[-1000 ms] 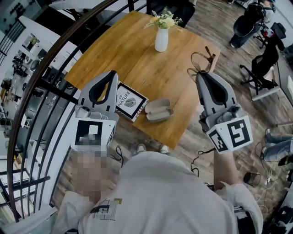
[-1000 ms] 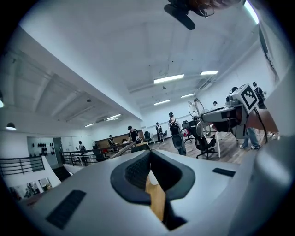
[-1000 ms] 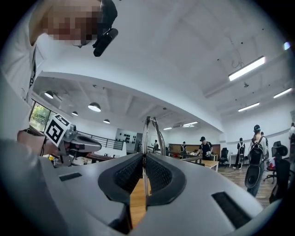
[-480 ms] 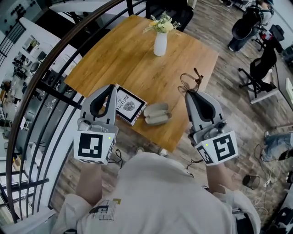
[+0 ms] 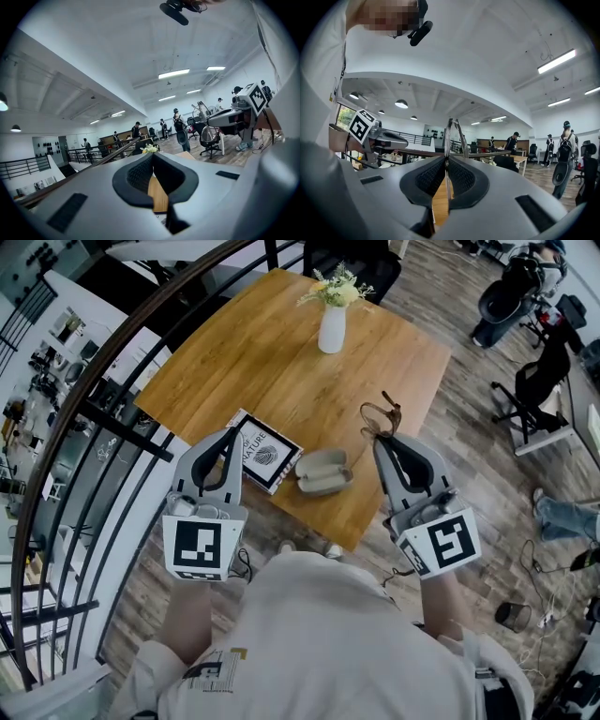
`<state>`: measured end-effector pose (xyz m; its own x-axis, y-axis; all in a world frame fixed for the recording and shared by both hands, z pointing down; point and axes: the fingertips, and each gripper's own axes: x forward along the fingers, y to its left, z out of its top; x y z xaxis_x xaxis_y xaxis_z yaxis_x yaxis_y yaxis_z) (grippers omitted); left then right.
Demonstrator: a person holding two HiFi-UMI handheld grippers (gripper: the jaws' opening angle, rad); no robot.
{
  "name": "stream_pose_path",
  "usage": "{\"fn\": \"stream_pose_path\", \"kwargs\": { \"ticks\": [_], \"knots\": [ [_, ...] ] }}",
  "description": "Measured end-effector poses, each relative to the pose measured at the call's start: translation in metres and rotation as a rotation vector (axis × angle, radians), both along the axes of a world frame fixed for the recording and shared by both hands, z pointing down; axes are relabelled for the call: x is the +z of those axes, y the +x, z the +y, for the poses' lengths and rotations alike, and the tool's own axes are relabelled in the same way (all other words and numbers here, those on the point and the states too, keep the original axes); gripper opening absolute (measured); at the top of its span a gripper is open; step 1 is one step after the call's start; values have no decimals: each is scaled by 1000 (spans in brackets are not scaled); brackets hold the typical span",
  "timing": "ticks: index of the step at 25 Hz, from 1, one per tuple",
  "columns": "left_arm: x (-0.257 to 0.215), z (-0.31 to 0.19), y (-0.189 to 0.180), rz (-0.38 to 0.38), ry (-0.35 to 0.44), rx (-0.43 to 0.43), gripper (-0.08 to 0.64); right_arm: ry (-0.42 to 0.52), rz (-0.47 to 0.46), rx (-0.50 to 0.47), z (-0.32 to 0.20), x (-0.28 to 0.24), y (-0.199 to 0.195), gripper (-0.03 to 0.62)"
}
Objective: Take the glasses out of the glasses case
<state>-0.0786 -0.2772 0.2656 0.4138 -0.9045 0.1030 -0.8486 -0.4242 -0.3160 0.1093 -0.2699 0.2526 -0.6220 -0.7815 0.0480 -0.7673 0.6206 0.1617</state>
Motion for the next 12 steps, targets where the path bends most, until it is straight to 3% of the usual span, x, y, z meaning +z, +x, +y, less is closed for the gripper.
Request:
{"fn": "stream_pose_path", "kwargs": {
  "ticks": [12],
  "knots": [
    [4,-1,0,-5,-20,-14,17,5,8,3,-11,-6,9,44]
  ]
}}
